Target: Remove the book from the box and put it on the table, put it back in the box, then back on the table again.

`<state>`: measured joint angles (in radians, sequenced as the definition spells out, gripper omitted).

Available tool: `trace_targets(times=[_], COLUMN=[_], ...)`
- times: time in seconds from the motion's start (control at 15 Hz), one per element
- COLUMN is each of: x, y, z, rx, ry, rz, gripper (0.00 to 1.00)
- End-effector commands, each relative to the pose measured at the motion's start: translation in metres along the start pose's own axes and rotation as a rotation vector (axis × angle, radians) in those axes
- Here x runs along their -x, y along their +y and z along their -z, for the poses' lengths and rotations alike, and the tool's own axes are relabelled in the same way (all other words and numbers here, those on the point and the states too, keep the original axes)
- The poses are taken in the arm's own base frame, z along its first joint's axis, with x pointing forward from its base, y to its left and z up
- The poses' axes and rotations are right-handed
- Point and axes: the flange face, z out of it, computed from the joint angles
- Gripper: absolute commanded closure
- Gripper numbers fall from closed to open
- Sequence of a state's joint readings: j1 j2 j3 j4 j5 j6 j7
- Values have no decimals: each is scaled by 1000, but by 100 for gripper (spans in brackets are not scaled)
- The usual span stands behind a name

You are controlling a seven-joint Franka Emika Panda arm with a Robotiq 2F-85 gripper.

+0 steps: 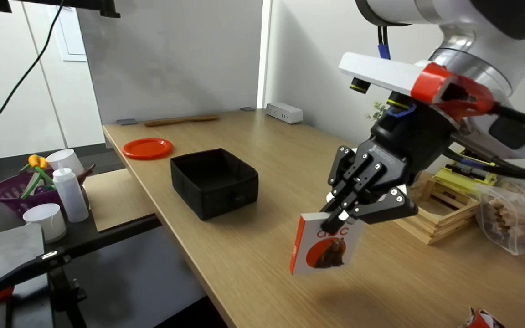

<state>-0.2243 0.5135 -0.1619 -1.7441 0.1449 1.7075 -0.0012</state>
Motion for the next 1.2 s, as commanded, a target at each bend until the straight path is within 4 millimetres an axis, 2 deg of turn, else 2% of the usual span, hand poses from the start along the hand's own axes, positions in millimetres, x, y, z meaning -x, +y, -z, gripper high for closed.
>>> trace_targets(times=[0.0,0.2,0.47,0.67,1.13], x=[-2,-1,-1,-4,-13], y=[2,-1,-4,-4,-5], z=[12,18,21,18,5], rx=[116,149,81,14,23], ry=[-14,-16,7,20,5], rz=[-113,-135,-90,-53,-62], gripper=[97,97,97,97,97])
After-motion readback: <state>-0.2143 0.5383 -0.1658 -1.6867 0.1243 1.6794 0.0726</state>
